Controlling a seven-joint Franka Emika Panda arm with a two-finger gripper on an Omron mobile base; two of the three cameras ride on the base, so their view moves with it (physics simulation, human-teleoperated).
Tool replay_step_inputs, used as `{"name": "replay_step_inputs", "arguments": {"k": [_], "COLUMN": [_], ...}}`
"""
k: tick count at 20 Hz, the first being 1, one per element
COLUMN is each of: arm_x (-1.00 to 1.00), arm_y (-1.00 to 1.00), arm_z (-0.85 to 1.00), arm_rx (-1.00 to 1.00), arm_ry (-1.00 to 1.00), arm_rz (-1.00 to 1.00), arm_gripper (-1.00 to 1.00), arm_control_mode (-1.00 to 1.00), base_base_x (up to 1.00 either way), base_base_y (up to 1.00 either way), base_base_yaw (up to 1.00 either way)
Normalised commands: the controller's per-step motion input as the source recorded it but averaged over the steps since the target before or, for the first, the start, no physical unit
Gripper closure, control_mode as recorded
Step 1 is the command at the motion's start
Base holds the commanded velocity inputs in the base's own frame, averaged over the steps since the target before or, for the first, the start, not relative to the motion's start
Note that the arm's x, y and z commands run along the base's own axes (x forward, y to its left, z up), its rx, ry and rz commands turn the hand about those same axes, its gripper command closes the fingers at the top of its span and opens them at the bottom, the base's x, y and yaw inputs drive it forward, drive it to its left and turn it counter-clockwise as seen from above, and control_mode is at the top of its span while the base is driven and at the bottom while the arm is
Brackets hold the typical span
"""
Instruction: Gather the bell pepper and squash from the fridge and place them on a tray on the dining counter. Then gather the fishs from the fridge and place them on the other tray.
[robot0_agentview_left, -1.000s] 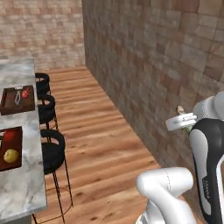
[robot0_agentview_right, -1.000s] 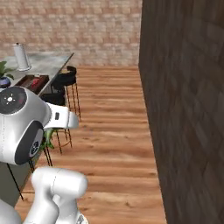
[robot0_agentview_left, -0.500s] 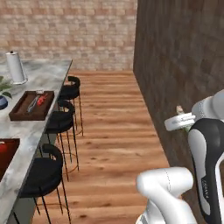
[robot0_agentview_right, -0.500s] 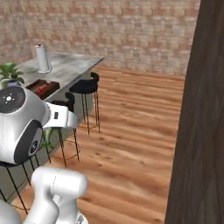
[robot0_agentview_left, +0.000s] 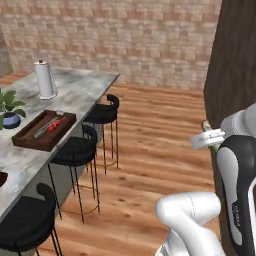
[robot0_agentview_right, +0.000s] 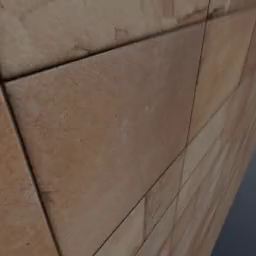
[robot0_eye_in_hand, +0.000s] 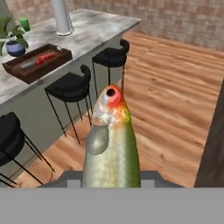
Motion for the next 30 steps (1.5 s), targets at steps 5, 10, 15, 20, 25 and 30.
{"name": "replay_step_inputs", "arguments": {"k": [5, 10, 15, 20, 25, 30], "arm_x": [0.0, 0.0, 0.0, 0.0, 0.0, 0.0], "arm_y": [0.0, 0.0, 0.0, 0.0, 0.0, 0.0], "arm_z": [0.0, 0.0, 0.0, 0.0, 0.0, 0.0], "arm_rx": [0.0, 0.0, 0.0, 0.0, 0.0, 0.0], "arm_ry": [0.0, 0.0, 0.0, 0.0, 0.0, 0.0], "arm_rz": [0.0, 0.0, 0.0, 0.0, 0.0, 0.0], "arm_gripper": [1.0, 1.0, 1.0, 1.0, 1.0, 1.0], "arm_control_mode": [1.0, 1.0, 1.0, 1.0, 1.0, 1.0], "base_base_x": [1.0, 1.0, 0.94, 0.71, 0.59, 0.48], "base_base_y": [-0.09, -0.07, -0.11, -0.16, -0.07, -0.23], "base_base_yaw": [0.69, 0.74, 0.75, 0.5, 0.43, 0.4]}}
